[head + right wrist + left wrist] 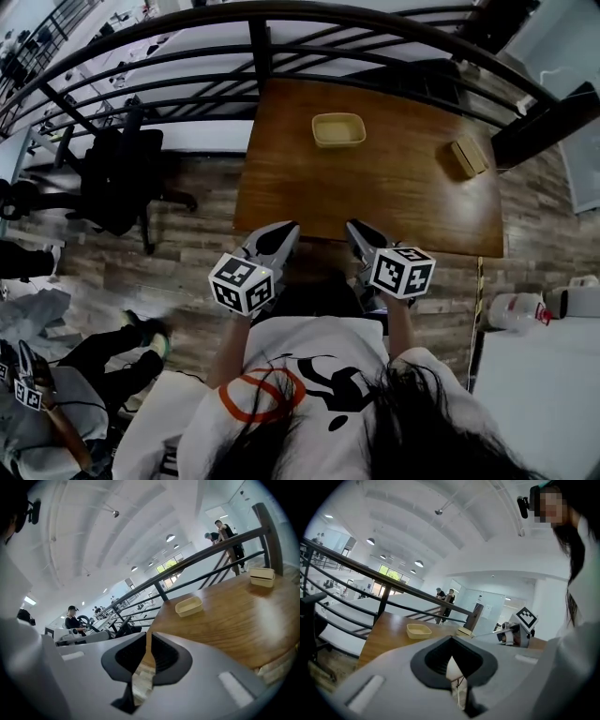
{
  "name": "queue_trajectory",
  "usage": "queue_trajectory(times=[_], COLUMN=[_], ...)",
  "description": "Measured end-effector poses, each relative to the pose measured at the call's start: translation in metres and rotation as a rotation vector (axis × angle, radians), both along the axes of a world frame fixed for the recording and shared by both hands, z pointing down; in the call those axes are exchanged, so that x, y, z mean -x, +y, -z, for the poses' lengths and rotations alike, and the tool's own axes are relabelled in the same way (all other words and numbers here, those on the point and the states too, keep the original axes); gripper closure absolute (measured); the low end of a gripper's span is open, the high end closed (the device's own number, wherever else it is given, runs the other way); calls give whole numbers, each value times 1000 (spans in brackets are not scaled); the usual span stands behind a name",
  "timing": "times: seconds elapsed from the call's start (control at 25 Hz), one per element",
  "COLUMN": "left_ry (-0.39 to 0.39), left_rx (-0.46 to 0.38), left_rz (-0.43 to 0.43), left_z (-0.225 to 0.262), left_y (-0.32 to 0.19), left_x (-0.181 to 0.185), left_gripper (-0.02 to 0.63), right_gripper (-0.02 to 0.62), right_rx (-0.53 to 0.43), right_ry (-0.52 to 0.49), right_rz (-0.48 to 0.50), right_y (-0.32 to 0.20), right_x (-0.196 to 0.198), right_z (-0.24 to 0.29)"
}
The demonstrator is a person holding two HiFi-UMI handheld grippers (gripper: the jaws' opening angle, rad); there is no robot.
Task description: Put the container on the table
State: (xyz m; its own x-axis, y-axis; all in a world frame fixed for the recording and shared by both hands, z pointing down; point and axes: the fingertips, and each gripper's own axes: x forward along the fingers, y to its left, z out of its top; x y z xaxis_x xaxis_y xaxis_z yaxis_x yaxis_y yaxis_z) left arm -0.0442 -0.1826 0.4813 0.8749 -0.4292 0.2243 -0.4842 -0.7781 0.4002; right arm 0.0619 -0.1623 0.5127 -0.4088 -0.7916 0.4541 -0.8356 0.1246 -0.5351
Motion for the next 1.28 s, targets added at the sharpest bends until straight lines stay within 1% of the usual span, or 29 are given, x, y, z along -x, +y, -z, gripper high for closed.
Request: queue_trajectory(times=[0.28,0.48,0.88,1.28], left_ry=[18,31,23,-2], left_rx=[-6,-14,-4,-3], left_rz=[-33,-19,32,73], left_z=[5,0,4,2], left_y=[27,38,93,176], left_x=[-5,-1,-31,-61], left_gripper=[606,606,606,606], right_gripper=[551,552,552,552], right_rx=[1,-7,-17,-33], right_ry=[5,9,-1,-21], right_rz=[30,55,100,157], right_y=[28,40,99,178], right_x=[17,28,-1,-24], right_z=[5,0,10,12])
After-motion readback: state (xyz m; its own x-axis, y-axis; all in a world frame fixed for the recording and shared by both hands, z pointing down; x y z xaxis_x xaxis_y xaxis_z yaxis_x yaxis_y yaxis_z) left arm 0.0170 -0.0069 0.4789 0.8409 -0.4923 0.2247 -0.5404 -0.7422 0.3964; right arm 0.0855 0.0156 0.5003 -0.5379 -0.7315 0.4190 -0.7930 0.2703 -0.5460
